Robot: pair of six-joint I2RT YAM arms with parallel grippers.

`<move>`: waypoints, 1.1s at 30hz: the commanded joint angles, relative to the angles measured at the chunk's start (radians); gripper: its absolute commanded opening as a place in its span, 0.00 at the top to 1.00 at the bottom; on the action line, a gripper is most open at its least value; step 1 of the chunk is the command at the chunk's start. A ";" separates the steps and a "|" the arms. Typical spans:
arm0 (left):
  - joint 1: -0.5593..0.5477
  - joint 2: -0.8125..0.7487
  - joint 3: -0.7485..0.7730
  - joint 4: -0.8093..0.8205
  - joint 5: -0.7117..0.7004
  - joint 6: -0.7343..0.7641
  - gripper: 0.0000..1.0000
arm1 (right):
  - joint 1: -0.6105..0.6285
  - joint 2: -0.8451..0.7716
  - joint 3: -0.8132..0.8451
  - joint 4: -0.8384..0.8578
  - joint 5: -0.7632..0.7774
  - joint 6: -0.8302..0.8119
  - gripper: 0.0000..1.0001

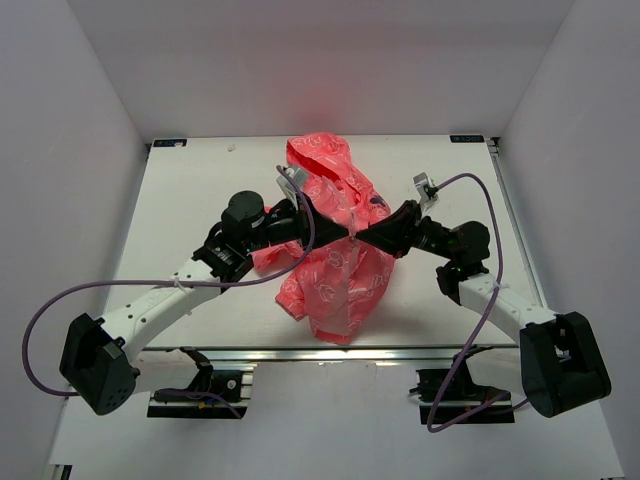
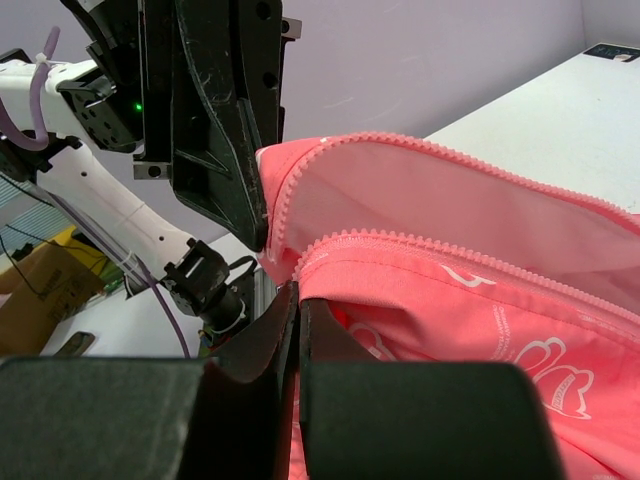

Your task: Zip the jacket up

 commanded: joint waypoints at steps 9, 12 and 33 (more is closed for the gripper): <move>0.003 -0.015 -0.010 0.039 0.030 -0.007 1.00 | -0.003 0.002 0.006 0.199 0.005 0.074 1.00; 0.003 -0.023 -0.016 0.040 0.024 -0.009 1.00 | -0.001 0.002 0.004 0.214 0.013 0.084 1.00; 0.006 -0.026 -0.042 0.091 0.062 -0.039 1.00 | -0.003 0.014 -0.005 0.299 0.056 0.126 1.00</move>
